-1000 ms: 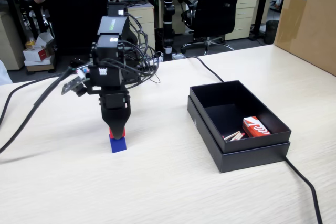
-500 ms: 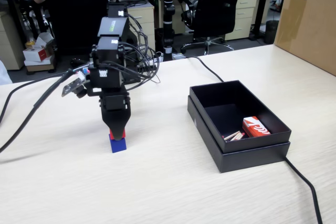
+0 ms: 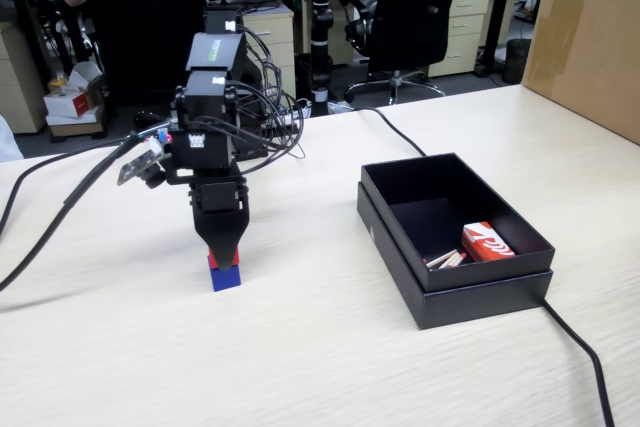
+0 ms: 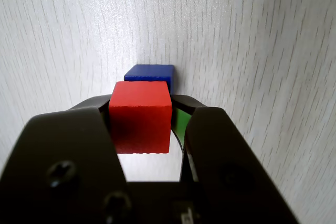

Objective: Put the red cube on top of the blue cube

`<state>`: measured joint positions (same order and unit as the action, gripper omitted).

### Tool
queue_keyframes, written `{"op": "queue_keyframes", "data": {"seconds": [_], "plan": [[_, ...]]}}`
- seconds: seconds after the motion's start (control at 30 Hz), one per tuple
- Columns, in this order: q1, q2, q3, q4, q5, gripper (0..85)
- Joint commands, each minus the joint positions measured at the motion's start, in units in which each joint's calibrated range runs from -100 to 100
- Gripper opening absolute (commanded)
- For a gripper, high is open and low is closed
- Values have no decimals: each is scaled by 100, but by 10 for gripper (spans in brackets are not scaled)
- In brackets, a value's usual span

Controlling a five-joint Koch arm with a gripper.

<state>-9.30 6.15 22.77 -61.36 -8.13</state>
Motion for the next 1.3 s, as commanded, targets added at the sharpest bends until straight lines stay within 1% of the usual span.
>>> {"op": "queue_keyframes", "data": {"seconds": [0.0,1.27], "plan": [[-5,-116,379,197,10,9],[10,-345,62,197,34,9]]}}
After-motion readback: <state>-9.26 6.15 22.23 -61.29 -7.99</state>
